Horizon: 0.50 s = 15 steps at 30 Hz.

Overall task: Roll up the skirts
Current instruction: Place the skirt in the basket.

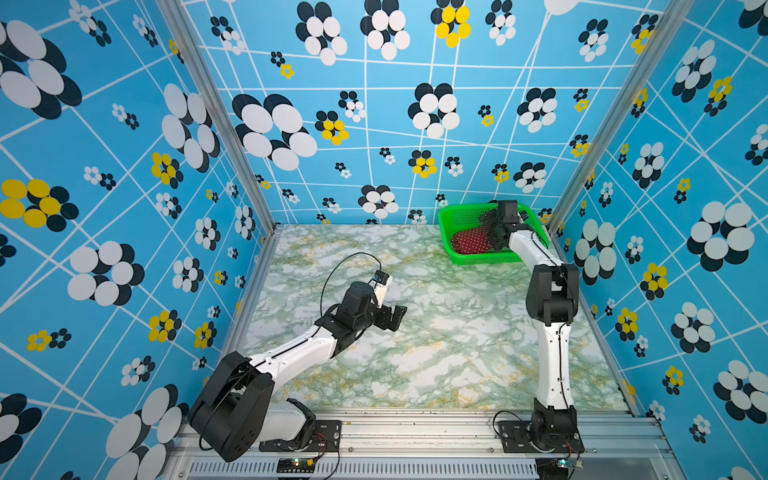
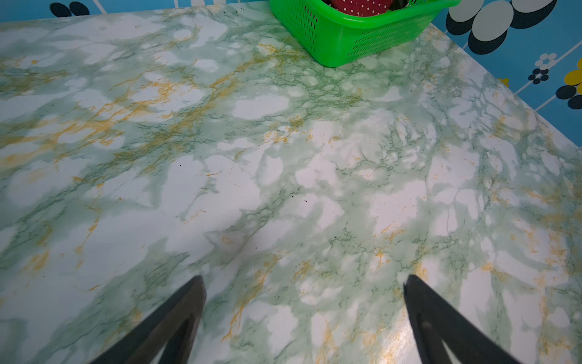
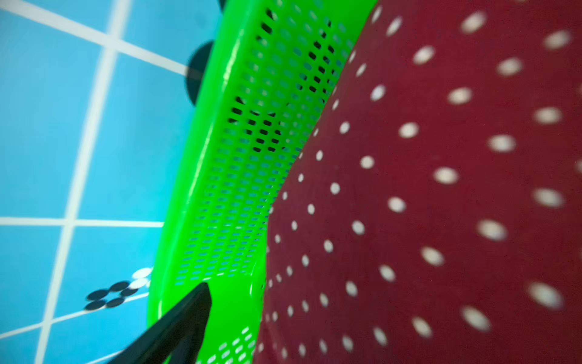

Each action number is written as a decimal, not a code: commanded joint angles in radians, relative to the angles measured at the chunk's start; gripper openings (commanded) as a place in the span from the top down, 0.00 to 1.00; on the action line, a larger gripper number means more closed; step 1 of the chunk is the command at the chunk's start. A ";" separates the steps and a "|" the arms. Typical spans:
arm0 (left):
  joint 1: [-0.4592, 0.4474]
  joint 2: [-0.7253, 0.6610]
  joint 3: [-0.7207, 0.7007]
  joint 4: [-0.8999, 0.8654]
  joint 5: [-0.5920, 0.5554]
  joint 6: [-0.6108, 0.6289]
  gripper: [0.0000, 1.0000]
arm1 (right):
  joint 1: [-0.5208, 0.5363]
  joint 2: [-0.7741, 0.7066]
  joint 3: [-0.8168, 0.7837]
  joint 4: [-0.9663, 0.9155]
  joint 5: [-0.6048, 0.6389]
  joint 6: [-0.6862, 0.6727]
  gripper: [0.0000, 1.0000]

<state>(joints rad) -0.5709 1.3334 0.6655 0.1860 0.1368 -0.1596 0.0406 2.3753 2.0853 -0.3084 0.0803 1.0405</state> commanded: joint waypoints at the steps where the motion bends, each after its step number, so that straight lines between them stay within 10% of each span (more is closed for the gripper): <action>1: -0.007 -0.032 0.017 -0.030 -0.029 0.023 0.01 | 0.001 -0.101 -0.030 -0.029 0.029 -0.068 0.02; 15: -0.009 -0.017 0.037 -0.045 -0.055 0.013 0.01 | 0.005 -0.090 0.008 -0.249 0.031 -0.185 0.01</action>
<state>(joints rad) -0.5713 1.3167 0.6724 0.1520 0.0921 -0.1452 0.0410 2.2475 2.0708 -0.4824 0.0956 0.9066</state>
